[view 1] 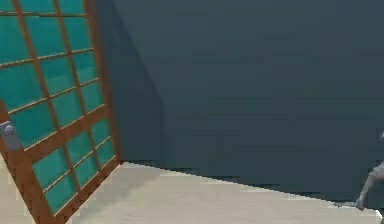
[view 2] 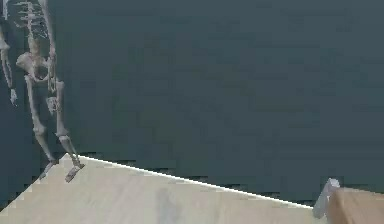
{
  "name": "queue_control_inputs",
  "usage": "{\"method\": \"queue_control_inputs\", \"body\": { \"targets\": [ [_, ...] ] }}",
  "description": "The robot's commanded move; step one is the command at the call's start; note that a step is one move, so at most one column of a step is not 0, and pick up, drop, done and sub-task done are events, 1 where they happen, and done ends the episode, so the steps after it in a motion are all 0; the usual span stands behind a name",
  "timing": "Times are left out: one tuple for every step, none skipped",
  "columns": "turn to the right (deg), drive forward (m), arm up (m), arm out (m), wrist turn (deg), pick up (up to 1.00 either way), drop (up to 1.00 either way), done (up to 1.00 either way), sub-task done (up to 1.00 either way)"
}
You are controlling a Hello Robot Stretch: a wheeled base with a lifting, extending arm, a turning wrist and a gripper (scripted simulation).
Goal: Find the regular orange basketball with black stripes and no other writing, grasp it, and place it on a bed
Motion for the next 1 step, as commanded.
{"method": "queue_control_inputs", "body": {
  "targets": [
    [-45.0,0.0,0.0,0.0,0.0,0.0,0.0,0.0,0.0]
  ]
}}
